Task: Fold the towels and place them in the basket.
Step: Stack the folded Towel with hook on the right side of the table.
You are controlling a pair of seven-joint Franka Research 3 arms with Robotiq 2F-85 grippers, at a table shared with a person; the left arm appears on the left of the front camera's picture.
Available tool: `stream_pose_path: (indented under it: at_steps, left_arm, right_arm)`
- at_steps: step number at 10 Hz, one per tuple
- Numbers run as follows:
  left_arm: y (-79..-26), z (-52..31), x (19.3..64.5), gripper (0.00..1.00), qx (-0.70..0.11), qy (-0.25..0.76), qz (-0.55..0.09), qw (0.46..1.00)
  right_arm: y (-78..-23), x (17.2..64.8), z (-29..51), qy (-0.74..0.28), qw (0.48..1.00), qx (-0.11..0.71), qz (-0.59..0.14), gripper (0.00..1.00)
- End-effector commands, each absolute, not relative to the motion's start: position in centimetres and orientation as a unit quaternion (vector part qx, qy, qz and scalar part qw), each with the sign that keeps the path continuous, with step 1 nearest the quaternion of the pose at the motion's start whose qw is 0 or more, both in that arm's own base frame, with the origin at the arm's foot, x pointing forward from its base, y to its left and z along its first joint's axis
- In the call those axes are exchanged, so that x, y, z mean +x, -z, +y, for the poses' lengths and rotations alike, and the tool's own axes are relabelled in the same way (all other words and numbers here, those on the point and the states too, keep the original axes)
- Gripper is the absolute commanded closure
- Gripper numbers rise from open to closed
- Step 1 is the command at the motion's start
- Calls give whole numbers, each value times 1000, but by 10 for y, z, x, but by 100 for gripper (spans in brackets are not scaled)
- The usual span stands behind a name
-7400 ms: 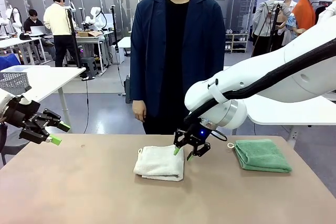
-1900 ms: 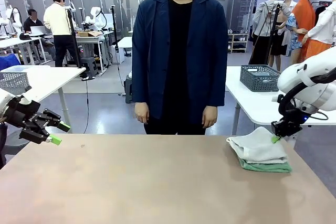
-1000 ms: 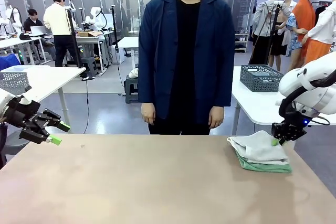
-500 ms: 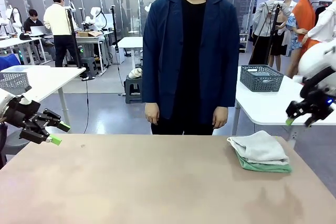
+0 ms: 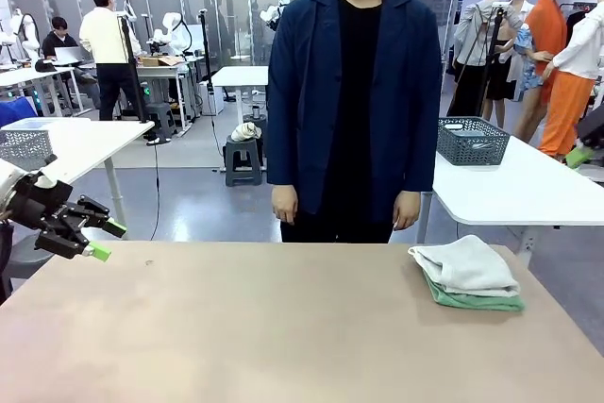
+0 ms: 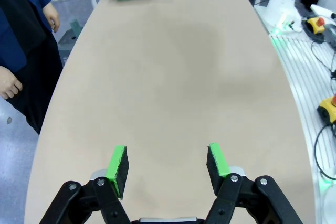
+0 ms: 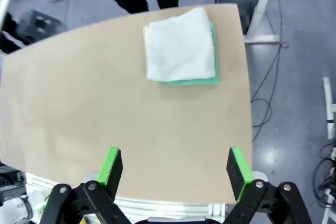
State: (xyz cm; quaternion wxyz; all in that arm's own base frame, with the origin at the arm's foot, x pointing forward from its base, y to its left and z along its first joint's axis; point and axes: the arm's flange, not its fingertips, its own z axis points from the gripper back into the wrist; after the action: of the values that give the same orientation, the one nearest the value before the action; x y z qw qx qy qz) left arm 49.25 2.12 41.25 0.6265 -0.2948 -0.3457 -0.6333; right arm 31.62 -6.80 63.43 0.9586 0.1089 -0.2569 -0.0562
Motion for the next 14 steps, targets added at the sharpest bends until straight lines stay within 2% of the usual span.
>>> stream_pose_path:
  at_steps: [1,4,5,14]
  left_arm:
    - [-413,21,492,23,-295,633,-347,626]
    - [-413,21,492,23,-295,633,-347,626]
    - [-413,21,492,23,-295,633,-347,626]
    - [-413,21,492,23,-295,633,-347,626]
  right_arm:
    - [-646,292,-42,56,964,93,-243,0]
    - [-650,292,-23,28,970,67,-233,0]
    - [-655,273,-32,32,964,96,-245,0]
    - [-655,273,-32,32,964,96,-245,0]
